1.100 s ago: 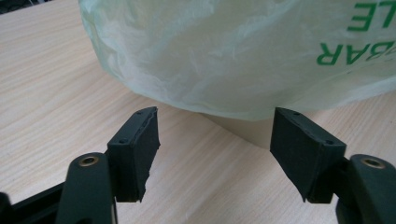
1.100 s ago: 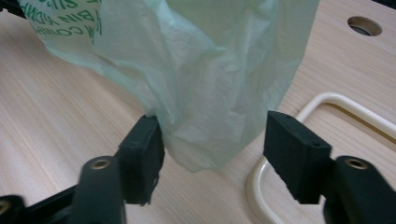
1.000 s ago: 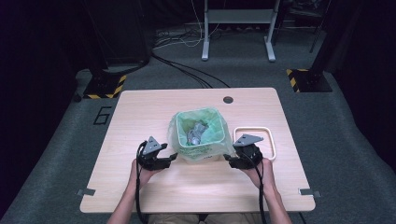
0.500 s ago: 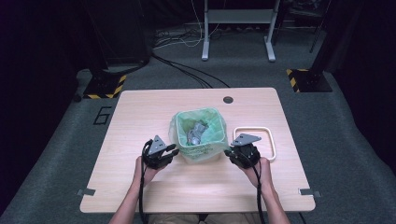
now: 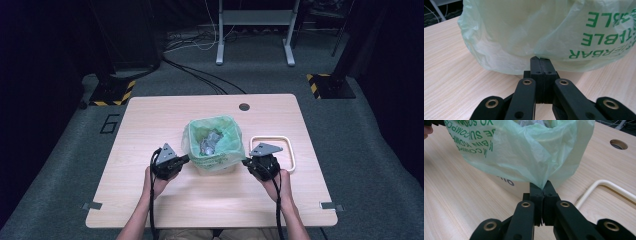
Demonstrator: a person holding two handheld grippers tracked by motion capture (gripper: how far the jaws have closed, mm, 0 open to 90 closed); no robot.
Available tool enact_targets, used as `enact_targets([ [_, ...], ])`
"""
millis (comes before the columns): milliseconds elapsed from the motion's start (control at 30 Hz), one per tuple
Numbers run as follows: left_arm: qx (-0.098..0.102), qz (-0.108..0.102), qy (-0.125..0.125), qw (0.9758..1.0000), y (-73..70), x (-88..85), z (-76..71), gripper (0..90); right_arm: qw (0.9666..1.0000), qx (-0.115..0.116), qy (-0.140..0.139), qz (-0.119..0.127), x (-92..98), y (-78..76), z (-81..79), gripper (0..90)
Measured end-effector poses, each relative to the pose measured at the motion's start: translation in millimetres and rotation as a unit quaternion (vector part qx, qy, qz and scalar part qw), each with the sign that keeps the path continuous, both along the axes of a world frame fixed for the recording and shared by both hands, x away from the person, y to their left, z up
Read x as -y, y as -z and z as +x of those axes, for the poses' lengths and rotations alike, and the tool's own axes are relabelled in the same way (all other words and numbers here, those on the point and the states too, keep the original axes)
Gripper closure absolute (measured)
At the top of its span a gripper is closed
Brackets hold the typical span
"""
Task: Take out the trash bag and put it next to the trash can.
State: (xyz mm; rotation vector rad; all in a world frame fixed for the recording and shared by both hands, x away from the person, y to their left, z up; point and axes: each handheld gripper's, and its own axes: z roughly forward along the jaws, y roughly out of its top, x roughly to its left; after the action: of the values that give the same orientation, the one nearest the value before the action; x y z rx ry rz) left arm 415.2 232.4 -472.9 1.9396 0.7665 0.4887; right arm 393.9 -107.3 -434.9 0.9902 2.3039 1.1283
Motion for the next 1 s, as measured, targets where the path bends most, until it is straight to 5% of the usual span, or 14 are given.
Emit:
enact_targets([
  [633, 0.046, -0.014, 0.010, 0.9988, -41.4, -8.0, -8.6, 90.0, 0.9990, 0.042, 0.005, 0.016, 6.1, -44.7, -2.6, 88.2],
  [1000, 0.055, -0.014, -0.016, 0.9983, -62.8, -14.3, 11.2, 90.0, 0.9986, 0.052, 0.004, -0.001, -0.1, -74.8, 23.0, 87.3],
])
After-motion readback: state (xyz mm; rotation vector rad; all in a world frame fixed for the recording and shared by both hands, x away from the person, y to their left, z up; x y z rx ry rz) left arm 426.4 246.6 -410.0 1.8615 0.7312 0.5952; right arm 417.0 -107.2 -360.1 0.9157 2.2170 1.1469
